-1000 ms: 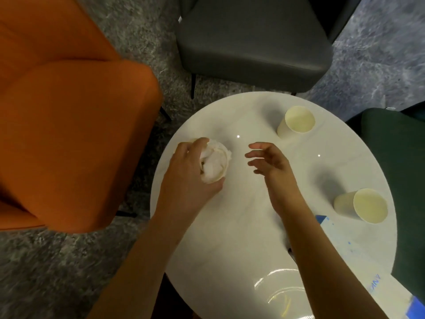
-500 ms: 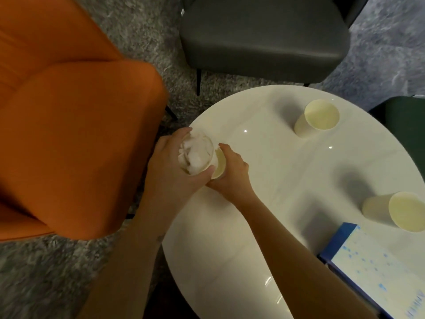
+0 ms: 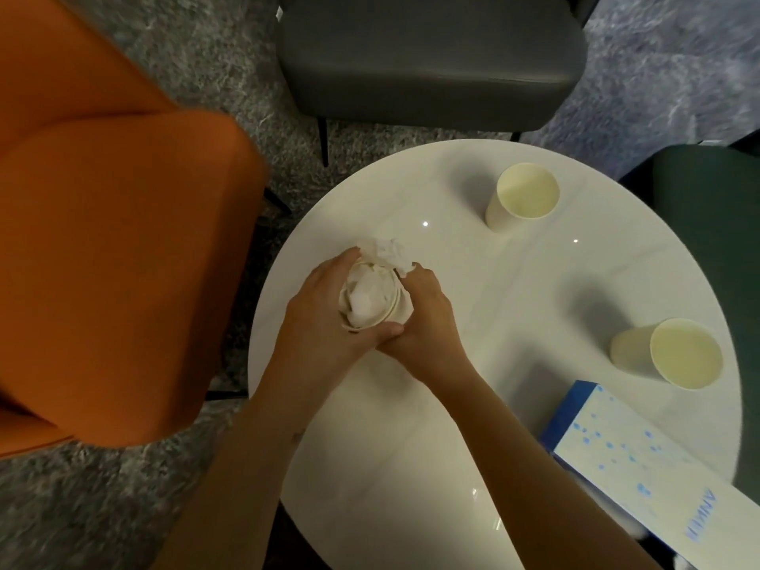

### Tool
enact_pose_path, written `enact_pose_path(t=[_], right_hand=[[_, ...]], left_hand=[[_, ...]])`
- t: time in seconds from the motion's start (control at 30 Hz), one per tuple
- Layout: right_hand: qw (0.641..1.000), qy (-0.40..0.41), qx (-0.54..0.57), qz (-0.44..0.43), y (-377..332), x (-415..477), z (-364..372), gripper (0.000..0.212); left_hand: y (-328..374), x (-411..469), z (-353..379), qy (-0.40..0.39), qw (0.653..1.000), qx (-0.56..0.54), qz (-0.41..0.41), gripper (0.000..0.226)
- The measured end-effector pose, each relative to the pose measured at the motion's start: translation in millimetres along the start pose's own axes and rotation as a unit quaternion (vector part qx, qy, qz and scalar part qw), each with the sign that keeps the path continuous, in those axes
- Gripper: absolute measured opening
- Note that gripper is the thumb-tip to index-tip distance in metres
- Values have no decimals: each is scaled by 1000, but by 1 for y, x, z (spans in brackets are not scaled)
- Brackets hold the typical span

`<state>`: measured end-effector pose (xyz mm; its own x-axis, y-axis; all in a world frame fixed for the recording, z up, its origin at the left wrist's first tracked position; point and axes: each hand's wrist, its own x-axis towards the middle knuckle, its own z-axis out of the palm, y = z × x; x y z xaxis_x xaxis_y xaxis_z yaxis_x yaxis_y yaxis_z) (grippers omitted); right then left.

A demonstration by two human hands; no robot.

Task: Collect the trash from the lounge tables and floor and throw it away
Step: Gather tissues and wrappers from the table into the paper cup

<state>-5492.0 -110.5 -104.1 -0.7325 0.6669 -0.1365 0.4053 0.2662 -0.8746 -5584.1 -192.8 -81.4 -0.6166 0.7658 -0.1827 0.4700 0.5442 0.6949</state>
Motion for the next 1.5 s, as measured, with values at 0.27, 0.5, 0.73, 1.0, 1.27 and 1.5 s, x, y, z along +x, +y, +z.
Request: enact_pose_path(t=[0.27,0.5,0.73,1.0,1.27,1.5], right_hand=[[985,171,-25,22,37,12,-69,62],[937,300,-3,181,66,73,-97,100],[961,246,-16,121,75,63,-105,77],[990,138,-26,10,68,-4,-97,63],[984,101,137,46,61,-25,-110,99],[978,93,189,7,66,-48,-127,102]], left_hand=[[26,8,6,72,997,19,22,78],[43,19,17,76,996,30,43,87],[55,17,30,57,995,55,54,72],[94,15,36,62,996,-24,64,70],[108,13,77,-5,998,15,68,80],[120,3,100,-12,996,40,78,73]])
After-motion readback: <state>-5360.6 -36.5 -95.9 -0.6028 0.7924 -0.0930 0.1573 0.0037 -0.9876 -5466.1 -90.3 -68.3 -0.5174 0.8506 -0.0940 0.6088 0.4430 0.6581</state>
